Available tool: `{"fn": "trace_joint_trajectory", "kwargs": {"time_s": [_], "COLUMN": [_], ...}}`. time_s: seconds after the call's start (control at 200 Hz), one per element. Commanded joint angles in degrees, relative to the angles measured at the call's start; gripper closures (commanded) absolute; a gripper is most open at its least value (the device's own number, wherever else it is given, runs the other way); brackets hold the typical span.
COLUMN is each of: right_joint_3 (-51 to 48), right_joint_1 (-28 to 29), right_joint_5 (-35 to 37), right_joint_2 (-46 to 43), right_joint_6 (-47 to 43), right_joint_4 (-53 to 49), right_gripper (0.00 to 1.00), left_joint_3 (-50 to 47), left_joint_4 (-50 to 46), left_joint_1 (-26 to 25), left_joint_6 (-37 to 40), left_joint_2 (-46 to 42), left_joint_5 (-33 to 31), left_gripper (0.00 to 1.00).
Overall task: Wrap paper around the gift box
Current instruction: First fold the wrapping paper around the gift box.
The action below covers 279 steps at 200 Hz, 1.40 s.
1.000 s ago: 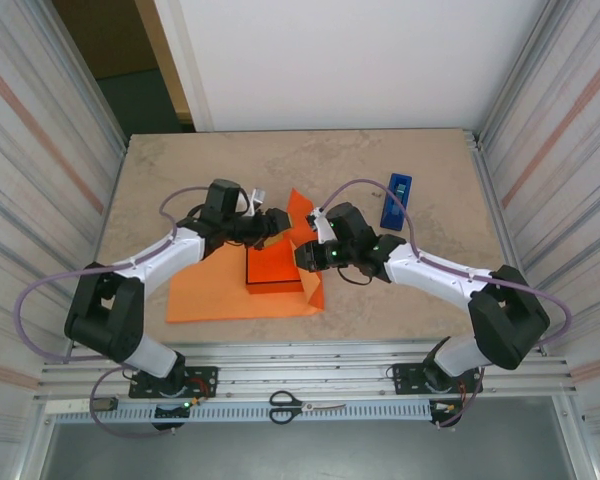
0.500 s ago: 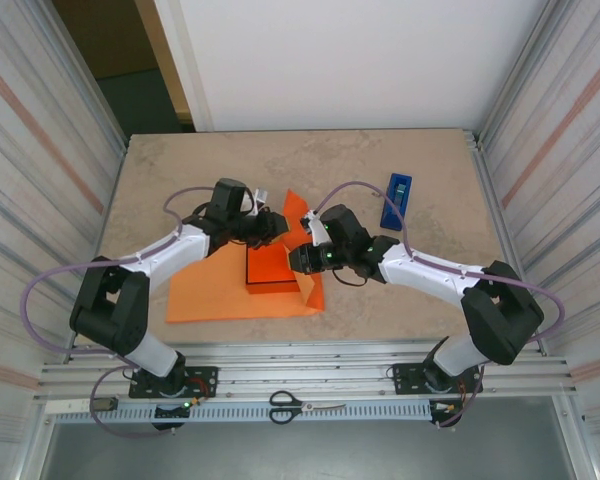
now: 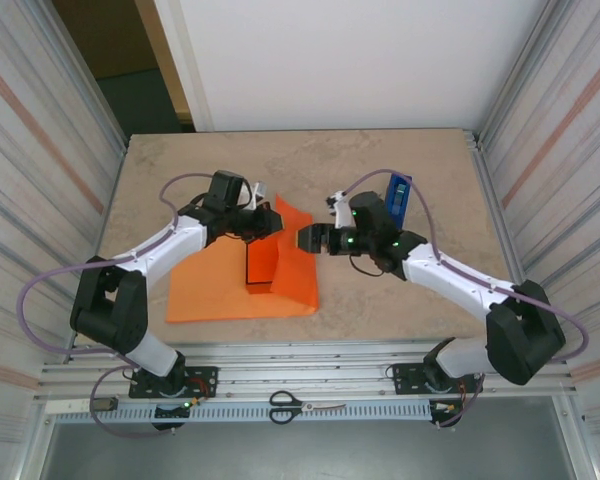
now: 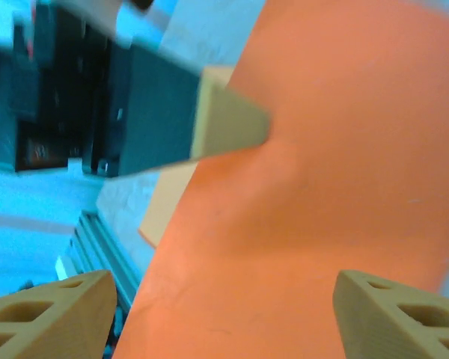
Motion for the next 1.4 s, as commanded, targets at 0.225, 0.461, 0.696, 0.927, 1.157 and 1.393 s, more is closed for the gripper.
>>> {"fn": "trace_joint_trajectory", "kwargs": {"time_s": [0.225,0.461,0.696,0.927,1.157,1.393], "right_joint_3": [1.43,5.15,9.39,8.63,5.29,5.59], "right_joint_1": [-5.55,-4.8,-2.51,-1.65,-2.09,-2.27], "right_joint_5": [3.96,-2.2,-5.75,-2.46,-1.72,-2.51], "right_joint_2": [7.81,15.5,21.21,21.4,18.54,18.51], "right_joint_6": [9.43,10.91,9.06,8.29,9.53,9.18], "right_joint_4": [-6.86,-5.13,-7.23,-8.37,-5.26,-7.71], "right_gripper": [0.08,0.0,0.01,0.02,0.02,0.02], "left_joint_3": [-3.11,-3.57,-4.4,-4.74,-5.8,-6.98], "left_joint_4": [-3.47,-4.77,-6.42,-5.08,-3.67,-2.74], "left_joint_1": [2.76,3.11,3.5,3.64,3.6,3.66], "left_joint_6": [6.96,7.98,8.35,8.35,7.51,6.88], "left_joint_2": [-3.3,-2.99,-3.49,-3.11,-3.08,-3.06], "left_joint_5": [0.08,-1.0,-3.32,-1.93,-1.18,-1.34], "left_gripper": [1.0,1.0,1.0,1.0,0.99,0.99]}}
